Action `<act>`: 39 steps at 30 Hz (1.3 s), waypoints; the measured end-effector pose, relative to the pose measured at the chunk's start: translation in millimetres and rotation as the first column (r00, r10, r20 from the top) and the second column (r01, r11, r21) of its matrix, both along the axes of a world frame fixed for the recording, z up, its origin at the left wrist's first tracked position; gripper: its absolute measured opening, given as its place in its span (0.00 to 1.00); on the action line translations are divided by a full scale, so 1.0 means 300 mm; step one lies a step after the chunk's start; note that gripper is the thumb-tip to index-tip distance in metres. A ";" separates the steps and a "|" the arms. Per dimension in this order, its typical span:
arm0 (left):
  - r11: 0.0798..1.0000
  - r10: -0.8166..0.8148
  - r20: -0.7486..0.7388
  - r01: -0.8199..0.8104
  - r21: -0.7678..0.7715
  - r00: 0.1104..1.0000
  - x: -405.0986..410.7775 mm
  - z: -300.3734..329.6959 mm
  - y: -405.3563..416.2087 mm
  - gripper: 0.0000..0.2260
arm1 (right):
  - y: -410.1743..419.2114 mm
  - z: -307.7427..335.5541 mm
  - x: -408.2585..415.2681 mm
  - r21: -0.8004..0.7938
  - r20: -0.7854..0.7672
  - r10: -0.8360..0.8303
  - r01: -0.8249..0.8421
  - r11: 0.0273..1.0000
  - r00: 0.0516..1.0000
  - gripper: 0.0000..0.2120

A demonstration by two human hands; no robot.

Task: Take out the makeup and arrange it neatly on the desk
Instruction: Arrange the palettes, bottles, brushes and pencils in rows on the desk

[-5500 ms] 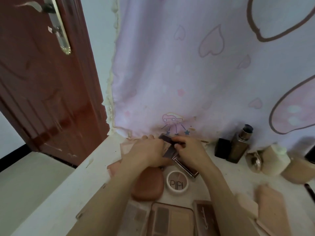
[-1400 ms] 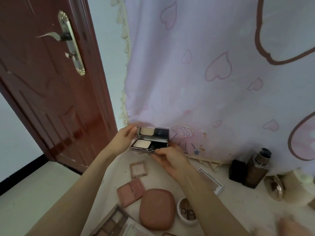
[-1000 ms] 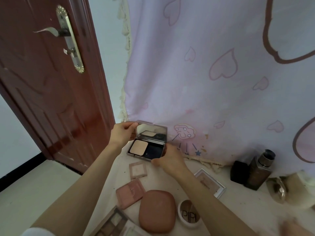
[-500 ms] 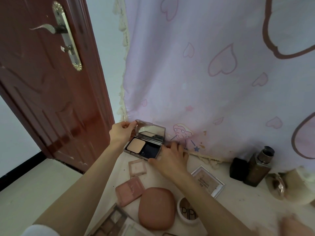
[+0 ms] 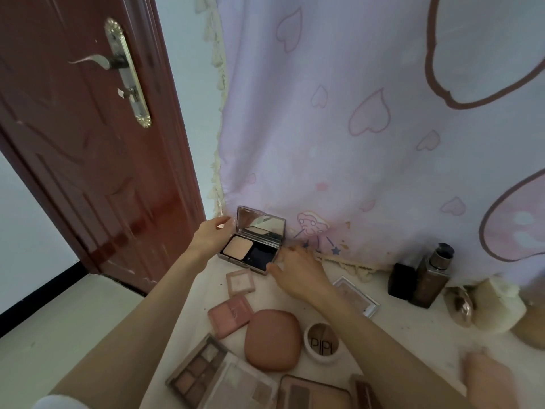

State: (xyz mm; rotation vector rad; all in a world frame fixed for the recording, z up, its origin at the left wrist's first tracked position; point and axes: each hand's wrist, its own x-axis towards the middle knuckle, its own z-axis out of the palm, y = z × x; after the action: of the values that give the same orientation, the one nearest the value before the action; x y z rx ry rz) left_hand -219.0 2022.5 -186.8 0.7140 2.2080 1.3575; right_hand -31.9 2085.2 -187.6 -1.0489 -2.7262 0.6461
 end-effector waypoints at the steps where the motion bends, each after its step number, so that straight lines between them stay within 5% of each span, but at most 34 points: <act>1: 0.999 -0.032 -0.048 0.030 -0.042 0.998 0.015 0.008 -0.020 0.18 | 0.000 0.013 0.020 -0.015 -0.044 0.014 -0.015 1.000 0.999 0.18; 5: 0.989 -0.080 -0.287 0.041 -0.139 0.955 0.132 0.046 -0.107 0.20 | 0.009 0.040 0.144 0.042 -0.110 -0.016 0.021 0.999 0.994 0.15; 10: 0.990 -0.117 -0.493 0.138 0.004 0.862 0.349 0.082 -0.190 0.16 | 0.034 0.016 0.306 0.037 -0.020 -0.119 0.120 0.992 0.993 0.20; 13: 0.965 -0.232 -0.536 0.259 -0.024 0.812 0.441 0.082 -0.205 0.16 | 0.038 0.005 0.361 0.062 0.122 -0.023 0.015 0.998 0.992 0.16; 16: 0.894 -0.447 -0.501 0.378 -0.239 0.741 0.494 0.046 -0.210 0.20 | 0.046 0.024 0.380 0.100 0.233 0.066 -0.091 0.991 0.970 0.18; 20: 0.876 -0.483 -0.463 0.402 -0.267 0.744 0.550 0.036 -0.224 0.22 | 0.042 0.060 0.356 0.106 0.327 0.082 -0.122 0.987 0.942 0.15; 22: 0.884 -0.468 -0.472 0.404 -0.236 0.747 0.569 0.051 -0.234 0.23 | 0.033 0.069 0.351 0.097 0.280 0.052 -0.083 0.992 0.959 0.11; 24: 0.887 -0.461 -0.475 0.413 -0.208 0.749 0.576 0.072 -0.248 0.25 | 0.026 0.091 0.368 -0.045 0.057 -0.024 0.026 0.999 0.998 0.11; 26: 0.891 -0.449 -0.454 0.427 -0.156 0.770 0.586 0.095 -0.265 0.31 | 0.003 0.135 0.400 -0.448 -0.272 -0.208 0.068 0.891 0.940 0.17; 28: 0.882 -0.455 -0.409 0.463 -0.085 0.791 0.617 0.126 -0.287 0.38 | -0.043 0.187 0.446 -0.750 -0.442 -0.326 -0.145 0.645 0.836 0.16; 32: 0.823 -0.484 -0.454 0.565 0.052 0.748 0.705 0.202 -0.322 0.40 | -0.159 0.234 0.547 -0.824 -0.560 -0.311 -0.477 0.304 0.768 0.15; 35: 0.804 -0.464 -0.555 0.591 0.064 0.691 0.750 0.245 -0.353 0.37 | -0.223 0.256 0.600 -0.802 -0.596 -0.353 -0.557 0.216 0.721 0.16; 39: 0.786 -0.480 -0.545 0.613 0.081 0.687 0.796 0.288 -0.392 0.39 | -0.273 0.302 0.631 -0.821 -0.568 -0.335 -0.485 0.301 0.752 0.28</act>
State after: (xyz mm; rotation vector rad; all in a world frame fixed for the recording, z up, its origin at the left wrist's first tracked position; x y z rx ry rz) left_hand 19.7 1905.0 -100.5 1.8528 1.8896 1.2229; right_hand 157.2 2003.4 -97.0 -0.5060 -1.5082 2.3430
